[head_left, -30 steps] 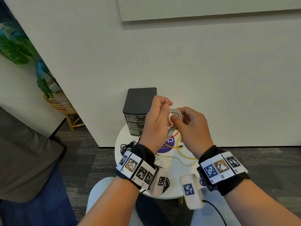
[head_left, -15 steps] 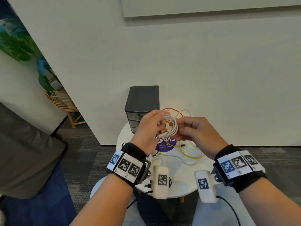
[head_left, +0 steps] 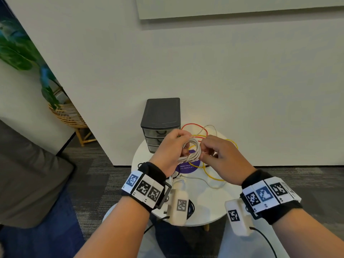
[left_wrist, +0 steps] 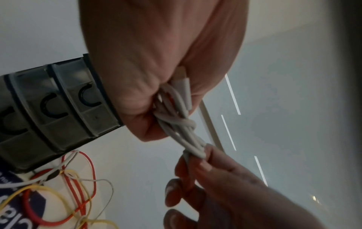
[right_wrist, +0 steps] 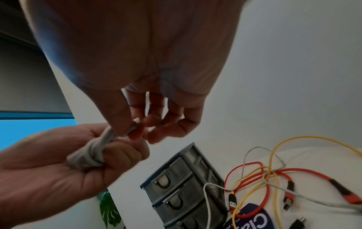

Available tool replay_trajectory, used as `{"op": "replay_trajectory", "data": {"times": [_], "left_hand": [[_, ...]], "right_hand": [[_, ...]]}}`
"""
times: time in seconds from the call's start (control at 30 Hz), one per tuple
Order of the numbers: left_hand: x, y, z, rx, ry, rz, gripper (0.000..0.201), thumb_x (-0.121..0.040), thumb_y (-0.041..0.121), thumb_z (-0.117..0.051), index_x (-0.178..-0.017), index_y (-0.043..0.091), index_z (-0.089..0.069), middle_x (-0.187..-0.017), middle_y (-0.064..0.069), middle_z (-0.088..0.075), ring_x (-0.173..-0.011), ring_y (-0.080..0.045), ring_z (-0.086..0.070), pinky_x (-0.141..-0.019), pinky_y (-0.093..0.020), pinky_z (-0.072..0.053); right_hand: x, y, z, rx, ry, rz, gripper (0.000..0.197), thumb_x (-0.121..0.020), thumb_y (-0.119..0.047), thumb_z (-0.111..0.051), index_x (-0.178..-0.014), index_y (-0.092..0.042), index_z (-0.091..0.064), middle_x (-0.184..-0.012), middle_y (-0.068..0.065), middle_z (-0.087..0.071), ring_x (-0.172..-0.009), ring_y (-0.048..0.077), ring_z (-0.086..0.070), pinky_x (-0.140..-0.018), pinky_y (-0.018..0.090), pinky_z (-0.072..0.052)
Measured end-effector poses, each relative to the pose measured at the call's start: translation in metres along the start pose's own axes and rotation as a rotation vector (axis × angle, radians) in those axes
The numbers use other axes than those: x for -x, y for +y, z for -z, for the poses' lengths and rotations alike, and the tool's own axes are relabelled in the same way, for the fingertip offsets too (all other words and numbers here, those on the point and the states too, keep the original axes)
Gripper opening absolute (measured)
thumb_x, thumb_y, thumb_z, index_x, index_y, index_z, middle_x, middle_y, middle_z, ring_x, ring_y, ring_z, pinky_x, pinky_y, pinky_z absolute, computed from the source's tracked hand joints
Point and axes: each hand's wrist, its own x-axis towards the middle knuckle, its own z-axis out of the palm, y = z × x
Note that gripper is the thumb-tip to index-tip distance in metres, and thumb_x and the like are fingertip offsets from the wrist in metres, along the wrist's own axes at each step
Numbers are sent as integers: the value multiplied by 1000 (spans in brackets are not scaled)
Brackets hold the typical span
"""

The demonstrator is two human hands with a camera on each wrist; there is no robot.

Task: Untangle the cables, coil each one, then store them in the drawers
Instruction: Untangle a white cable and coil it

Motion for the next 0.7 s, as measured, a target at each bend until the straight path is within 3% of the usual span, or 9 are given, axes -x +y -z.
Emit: {"op": "replay_trajectory", "data": {"times": [0.1,0.27,0.37,0.5,0.6,0.67,0.7], "left_hand": [[3,-2,0,-7,15,-23,23,-106,20,-51,-126,12,-43,-105,-15,-66,-70,-14,-69,-63,-27,-58],[9,4,16,-111,-167,-108,10,-102,16,-58,-98,8,-54,-97,-8,-68,-79,-16,-70,-76,-29,-58],[11,11,28,-253,-235,-147,12,-97,18,-66,-94,8,-60,-92,-10,-70,-83,-20,-70,-78,-28,-58],[12,16,29,-261,-285,-200,10,-101,15,-60,-94,8,-60,-107,-21,-69,-88,-22,-72,-79,-27,-58],[14,19,24,-175,-323,-184,18,-105,14,-51,-87,12,-51,-100,-12,-72,-87,-25,-73,-78,-28,-59],[14,23,22,-98,-337,-160,24,-107,14,-46,-83,14,-44,-94,-6,-73,-88,-28,-73,-75,-27,-58],[13,25,22,-74,-334,-150,26,-107,15,-45,-82,15,-43,-98,-10,-74,-91,-31,-73,-75,-29,-58]], "right_hand": [[-8,-1,-2,-36,78,-50,20,-89,-8,-63,-72,-10,-53,-70,7,-57,-71,29,-55,-65,46,-48],[-16,4,-2,-116,149,-145,20,-88,-10,-62,-70,-10,-53,-69,13,-58,-73,39,-61,-67,55,-52],[-16,5,4,-172,160,-196,18,-89,-7,-62,-73,-6,-55,-74,17,-60,-71,32,-68,-68,55,-55],[-15,-1,11,-207,163,-225,17,-93,-4,-61,-77,0,-56,-78,20,-64,-66,17,-72,-58,35,-55],[-14,-5,18,-247,203,-194,18,-95,-4,-59,-77,-1,-56,-73,15,-64,-67,23,-72,-62,47,-59],[-14,-7,22,-283,251,-169,19,-96,-4,-59,-77,-3,-57,-69,14,-63,-64,26,-70,-57,48,-59],[-13,-9,23,-296,266,-157,19,-97,-4,-59,-77,-3,-57,-68,14,-62,-63,26,-70,-54,48,-59]]}}
